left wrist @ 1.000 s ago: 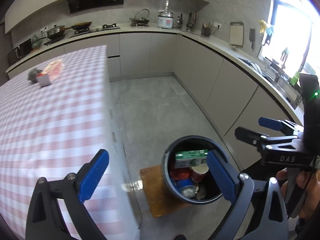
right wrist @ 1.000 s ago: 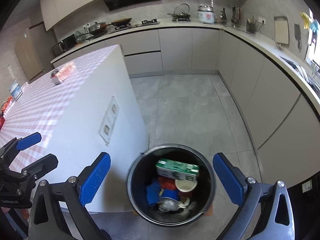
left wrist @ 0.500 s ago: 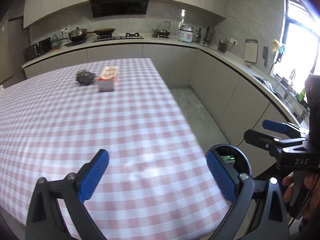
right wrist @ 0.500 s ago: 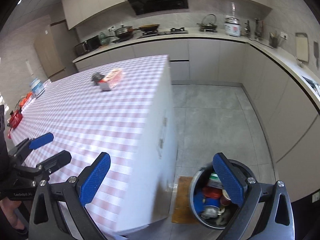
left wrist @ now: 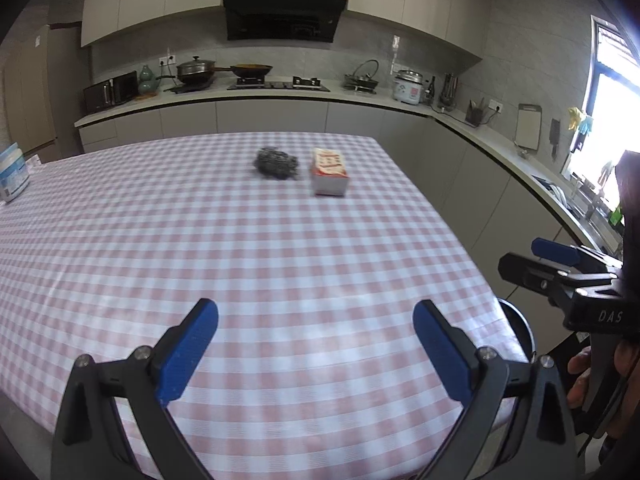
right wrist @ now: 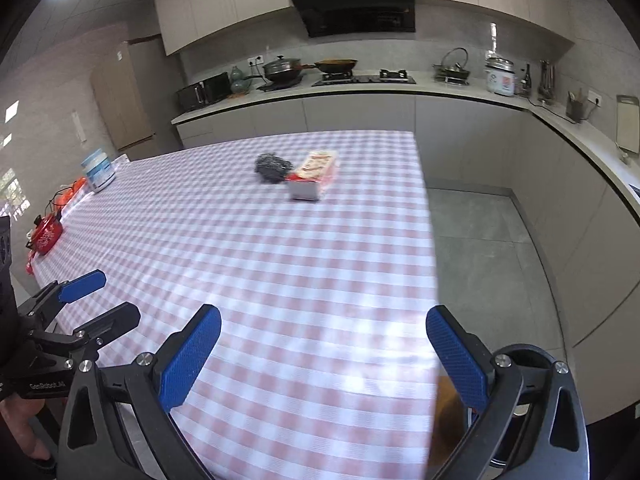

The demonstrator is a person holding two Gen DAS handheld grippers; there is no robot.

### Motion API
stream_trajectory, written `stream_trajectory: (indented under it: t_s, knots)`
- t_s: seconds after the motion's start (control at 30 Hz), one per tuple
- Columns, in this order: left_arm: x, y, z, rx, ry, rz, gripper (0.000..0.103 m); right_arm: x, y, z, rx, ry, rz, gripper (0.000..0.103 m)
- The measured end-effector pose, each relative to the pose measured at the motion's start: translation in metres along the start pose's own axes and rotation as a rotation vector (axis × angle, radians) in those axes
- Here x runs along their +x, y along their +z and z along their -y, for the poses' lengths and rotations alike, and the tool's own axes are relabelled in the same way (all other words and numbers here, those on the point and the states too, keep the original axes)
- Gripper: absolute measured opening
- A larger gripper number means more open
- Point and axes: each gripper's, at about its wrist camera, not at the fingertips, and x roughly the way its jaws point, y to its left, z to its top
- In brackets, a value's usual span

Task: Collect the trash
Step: 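Move both tools back to the table toward the scrubber and red-white carton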

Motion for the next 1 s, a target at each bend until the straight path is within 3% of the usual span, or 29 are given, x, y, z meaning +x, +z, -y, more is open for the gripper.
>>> stream_trajectory:
  t_s: [0.33,0.53,0.63,0.83,1.0]
  knots:
    - [-0.027,0.0,-0.086,-0.036,0.055,0.035,0.099,0.026,0.013,-0.079,-0.027,0.003,0.011,0.103]
    - [-0.034,-0.004,-0.119,-0.074,0.087,0.045,0.099,0.042,0.021,-0.115,-0.069,0.005,0.017,0.103]
    - [-0.035,-0.004,-0.129,-0.086,0.103,0.045,0.099,0.05,0.029,-0.126,-0.089,-0.006,0.0,0.103]
    - [-0.03,0.003,-0.147,-0.087,0.129,0.056,0.099,0.059,0.049,-0.128,-0.094,-0.082,0.047,0.103]
    - [-0.007,0.018,-0.15,-0.071,0.119,0.056,0.096,0.085,0.064,-0.118,-0.093,-0.124,0.039,0.103]
